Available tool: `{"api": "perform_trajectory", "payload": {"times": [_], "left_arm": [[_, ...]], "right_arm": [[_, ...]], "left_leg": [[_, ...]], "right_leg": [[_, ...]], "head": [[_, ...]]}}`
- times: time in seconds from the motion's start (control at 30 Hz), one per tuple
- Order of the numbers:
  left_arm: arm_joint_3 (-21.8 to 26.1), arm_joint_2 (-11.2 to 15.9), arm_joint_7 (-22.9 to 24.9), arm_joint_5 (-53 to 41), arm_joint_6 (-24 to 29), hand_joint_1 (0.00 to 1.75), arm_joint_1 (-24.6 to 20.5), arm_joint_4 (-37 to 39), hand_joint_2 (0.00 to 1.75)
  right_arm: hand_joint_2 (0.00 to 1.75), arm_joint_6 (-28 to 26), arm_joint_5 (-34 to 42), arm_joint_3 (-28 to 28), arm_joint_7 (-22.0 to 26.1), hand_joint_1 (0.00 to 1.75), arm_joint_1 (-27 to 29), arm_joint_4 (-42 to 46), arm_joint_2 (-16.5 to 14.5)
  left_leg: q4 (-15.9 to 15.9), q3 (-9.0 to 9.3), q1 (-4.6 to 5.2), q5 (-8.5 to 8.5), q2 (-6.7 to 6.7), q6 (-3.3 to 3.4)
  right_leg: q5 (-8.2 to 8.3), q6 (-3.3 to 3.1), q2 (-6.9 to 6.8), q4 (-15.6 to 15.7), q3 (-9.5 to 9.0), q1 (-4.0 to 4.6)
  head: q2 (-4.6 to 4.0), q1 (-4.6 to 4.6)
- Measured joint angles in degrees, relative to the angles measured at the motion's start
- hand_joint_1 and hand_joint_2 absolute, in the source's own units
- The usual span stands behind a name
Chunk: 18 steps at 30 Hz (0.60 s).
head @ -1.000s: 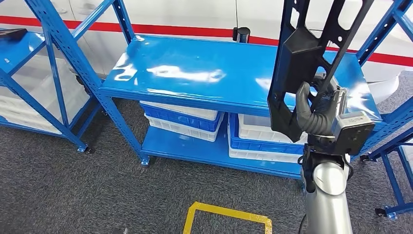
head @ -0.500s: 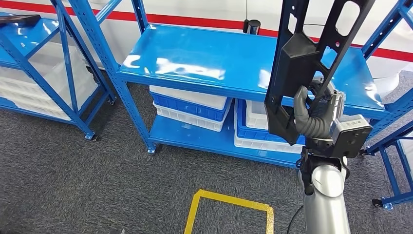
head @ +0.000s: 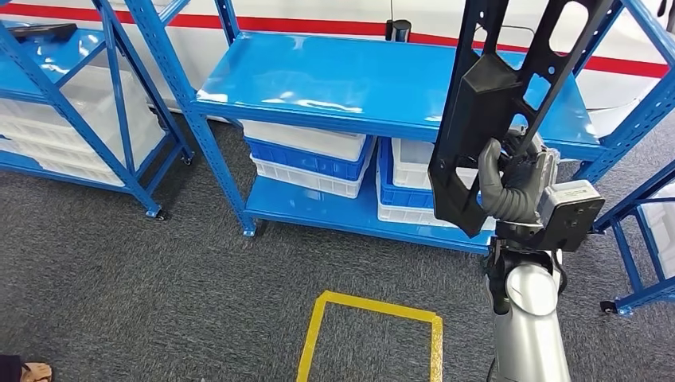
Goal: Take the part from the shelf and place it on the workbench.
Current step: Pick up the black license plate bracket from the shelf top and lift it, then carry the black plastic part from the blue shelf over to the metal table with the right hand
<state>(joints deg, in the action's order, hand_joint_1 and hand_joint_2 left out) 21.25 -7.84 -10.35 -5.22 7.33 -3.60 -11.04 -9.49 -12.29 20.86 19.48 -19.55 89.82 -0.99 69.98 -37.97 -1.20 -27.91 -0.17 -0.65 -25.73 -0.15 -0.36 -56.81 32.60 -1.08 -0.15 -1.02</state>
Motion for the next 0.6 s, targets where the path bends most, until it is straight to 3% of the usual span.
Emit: {"api": "perform_trajectory", "payload": {"times": [0.07, 0.13, 0.23, 0.3, 0.37, 0.4, 0.43, 0.47, 0.53, 0.6], "left_arm": [[0.0, 0.1, 0.0, -0.4, -0.2, 0.0, -0.1, 0.0, 0.0], [0.0, 0.3, 0.2, -0.8, -0.3, 0.0, -0.2, 0.0, 0.0], [-0.1, 0.4, 0.5, -1.6, -0.4, 0.0, -0.1, 0.0, 0.0], [-0.1, 0.5, 0.7, -2.0, -0.4, 0.0, -0.2, 0.0, 0.0], [-0.1, 0.5, 1.0, -2.3, -0.3, 0.0, -0.3, 0.0, 0.0], [-0.1, 0.5, 1.2, -2.3, -0.3, 0.0, -0.3, 0.0, 0.0], [-0.1, 0.5, 1.3, -2.4, -0.4, 0.0, -0.3, 0.0, 0.0], [-0.1, 0.5, 1.4, -2.4, -0.4, 0.0, -0.3, 0.0, 0.0], [-0.1, 0.4, 1.5, -2.5, -0.5, 0.0, -0.3, 0.0, 0.0], [-0.1, 0.5, 1.6, -2.6, -0.5, 0.0, -0.3, 0.0, 0.0]], "right_arm": [[1.75, -0.3, 0.2, -0.6, -0.3, 1.75, 0.0, -0.3, 0.0], [1.75, -0.5, 0.4, -1.2, -0.4, 1.75, 0.1, -0.6, 0.0], [1.75, -0.7, 0.5, -2.1, -0.6, 1.75, 0.2, -1.5, -0.1], [1.75, -0.7, 0.5, -2.9, -0.7, 1.75, 0.4, -2.2, -0.3], [1.75, -0.8, 0.4, -3.5, -0.7, 1.75, 0.7, -3.1, -0.5], [1.75, -0.8, 0.4, -3.8, -0.7, 1.75, 0.9, -3.5, -0.6], [1.75, -0.8, 0.4, -4.1, -0.7, 1.75, 1.1, -4.0, -0.7], [1.75, -0.8, 0.4, -4.3, -0.7, 1.75, 1.3, -4.4, -0.9], [1.75, -0.8, 0.4, -4.5, -0.7, 1.75, 1.3, -4.9, -1.2], [1.75, -0.8, 0.4, -4.7, -0.7, 1.75, 1.4, -5.3, -1.7]], "left_leg": [[-8.2, 5.94, 0.0, 0.34, -0.12, 0.37], [-12.8, 8.66, 0.45, -0.53, -0.26, 0.94], [-13.9, 8.04, 0.85, 0.9, -0.01, 2.38], [-14.4, 6.95, 0.78, 2.32, 0.3, 3.41], [-14.4, 5.38, 0.97, 3.47, 0.36, 3.82], [-14.3, 4.53, 1.03, 4.06, 0.37, 3.8], [-14.2, 3.68, 1.04, 4.65, 0.38, 3.73], [-14.1, 2.8, 1.01, 5.23, 0.39, 3.56], [-13.5, 1.05, 0.94, 6.21, 0.38, 2.99], [-12.9, -0.37, 1.05, 7.08, 0.41, 2.28]], "right_leg": [[0.77, 0.68, -0.02, -0.2, 1.02, 0.02], [1.65, 1.6, -0.15, -0.1, 1.54, -0.07], [1.96, 2.63, -0.19, -0.4, 2.45, -0.33], [-1.43, 2.13, -0.08, -4.3, 4.35, -0.26], [-6.03, 1.54, 0.04, -11.6, 6.66, -0.26], [-7.19, 1.69, 0.07, -14.7, 7.16, -0.27], [-7.28, 2.12, 0.07, -16.2, 6.91, -0.32], [-6.43, 2.76, 0.07, -15.7, 5.72, -0.4], [-4.37, 3.89, 0.05, -9.6, 1.06, -0.72], [-4.43, 3.83, 0.24, -2.5, -3.43, -0.5]], "head": [[0.0, 0.05], [0.0, 0.13], [0.0, 0.21], [0.0, 0.38], [0.0, 0.5], [0.0, 0.51], [0.0, 0.51], [0.0, 0.54], [0.0, 0.54], [0.0, 0.49]]}}
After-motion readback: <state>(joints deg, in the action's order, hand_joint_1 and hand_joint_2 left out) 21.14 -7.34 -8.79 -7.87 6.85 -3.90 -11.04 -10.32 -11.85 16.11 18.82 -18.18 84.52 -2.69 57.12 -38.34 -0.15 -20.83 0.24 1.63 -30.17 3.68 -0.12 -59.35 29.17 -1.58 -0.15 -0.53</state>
